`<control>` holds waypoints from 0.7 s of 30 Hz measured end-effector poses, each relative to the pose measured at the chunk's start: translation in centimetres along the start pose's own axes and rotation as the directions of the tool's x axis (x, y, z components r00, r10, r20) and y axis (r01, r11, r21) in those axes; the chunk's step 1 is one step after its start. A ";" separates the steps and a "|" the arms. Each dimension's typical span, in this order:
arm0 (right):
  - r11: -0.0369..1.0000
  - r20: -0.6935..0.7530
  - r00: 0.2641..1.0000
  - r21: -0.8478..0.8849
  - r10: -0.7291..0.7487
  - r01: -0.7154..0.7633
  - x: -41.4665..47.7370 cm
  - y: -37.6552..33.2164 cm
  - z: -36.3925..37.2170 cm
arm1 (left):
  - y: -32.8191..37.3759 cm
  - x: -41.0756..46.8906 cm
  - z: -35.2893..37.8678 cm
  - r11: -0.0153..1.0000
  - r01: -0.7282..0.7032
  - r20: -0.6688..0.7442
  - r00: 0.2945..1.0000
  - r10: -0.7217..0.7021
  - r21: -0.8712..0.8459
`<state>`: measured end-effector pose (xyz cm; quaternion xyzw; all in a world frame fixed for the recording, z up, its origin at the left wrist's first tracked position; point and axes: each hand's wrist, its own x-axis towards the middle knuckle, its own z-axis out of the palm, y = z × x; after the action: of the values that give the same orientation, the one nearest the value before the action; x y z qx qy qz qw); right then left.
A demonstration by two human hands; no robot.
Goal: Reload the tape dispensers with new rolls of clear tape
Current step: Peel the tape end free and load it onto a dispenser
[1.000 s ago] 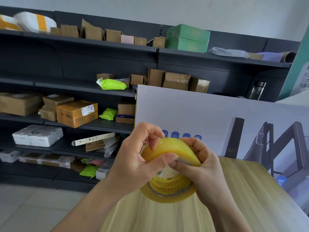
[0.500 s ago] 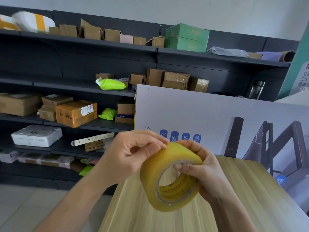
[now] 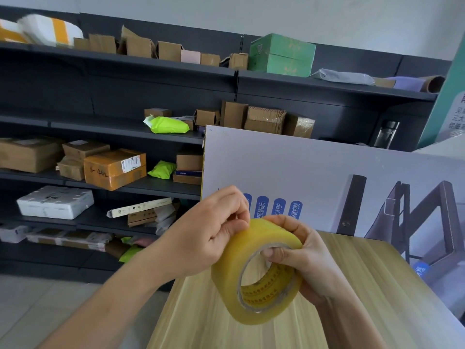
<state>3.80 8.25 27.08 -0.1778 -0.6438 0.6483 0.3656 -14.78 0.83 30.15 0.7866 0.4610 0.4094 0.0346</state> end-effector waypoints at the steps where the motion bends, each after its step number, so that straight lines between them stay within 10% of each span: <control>1: 1.000 -0.007 1.000 -0.004 0.000 0.000 0.1 0.0 0.0 | -0.1 0.0 0.3 1.000 0.001 -0.023 1.000 -0.001 -0.001; 13: 0.992 -0.107 0.992 0.109 0.070 -0.058 0.5 1.1 -0.2 | -0.3 -0.5 1.8 0.991 -0.022 -0.308 0.949 0.062 0.131; 21: 0.993 -0.404 0.913 -0.080 0.051 -0.091 0.2 2.5 1.5 | -0.3 -0.2 2.7 0.984 0.144 -0.333 0.928 -0.170 -0.104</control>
<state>1.98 7.58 24.86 -0.3476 -0.5790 0.5789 0.4568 -13.22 1.74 28.05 0.6627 0.5053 0.5525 0.0176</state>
